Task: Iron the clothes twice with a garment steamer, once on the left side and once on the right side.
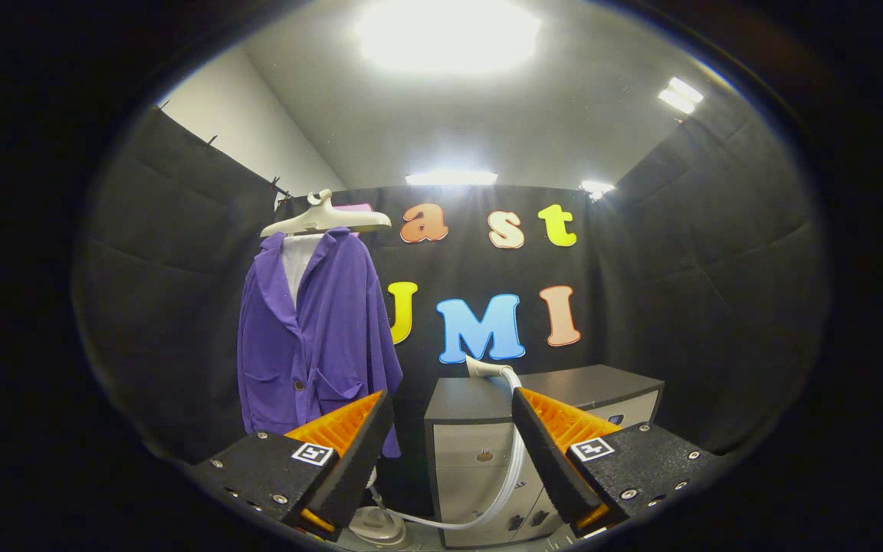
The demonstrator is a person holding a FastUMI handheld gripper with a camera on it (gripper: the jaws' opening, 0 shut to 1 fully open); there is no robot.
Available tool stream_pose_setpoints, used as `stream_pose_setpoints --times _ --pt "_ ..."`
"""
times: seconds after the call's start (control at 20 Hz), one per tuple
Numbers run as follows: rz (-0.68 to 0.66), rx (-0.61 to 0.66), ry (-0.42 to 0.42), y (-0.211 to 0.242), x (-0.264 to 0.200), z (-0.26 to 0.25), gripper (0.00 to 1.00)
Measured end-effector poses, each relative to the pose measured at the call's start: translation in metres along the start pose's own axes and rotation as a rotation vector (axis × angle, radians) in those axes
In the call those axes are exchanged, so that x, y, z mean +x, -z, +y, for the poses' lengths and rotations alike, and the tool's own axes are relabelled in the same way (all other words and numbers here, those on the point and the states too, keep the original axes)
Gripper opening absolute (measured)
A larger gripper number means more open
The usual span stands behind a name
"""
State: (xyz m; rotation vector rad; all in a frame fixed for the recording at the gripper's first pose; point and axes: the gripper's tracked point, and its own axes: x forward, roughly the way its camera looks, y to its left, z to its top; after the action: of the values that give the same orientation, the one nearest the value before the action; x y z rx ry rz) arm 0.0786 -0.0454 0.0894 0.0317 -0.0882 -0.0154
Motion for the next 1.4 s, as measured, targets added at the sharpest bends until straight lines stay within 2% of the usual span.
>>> stream_pose_setpoints --times 0.5,0.75,1.1,1.4 --pt "-0.058 -0.003 -0.068 -0.048 0.099 -0.015 0.96" --pt "-0.028 -0.034 -0.123 -0.053 0.149 -0.021 0.96" --pt "0.059 -0.055 -0.126 -0.048 0.242 -0.068 0.96" --pt "0.190 0.097 -0.174 -0.024 0.316 -0.099 0.96"
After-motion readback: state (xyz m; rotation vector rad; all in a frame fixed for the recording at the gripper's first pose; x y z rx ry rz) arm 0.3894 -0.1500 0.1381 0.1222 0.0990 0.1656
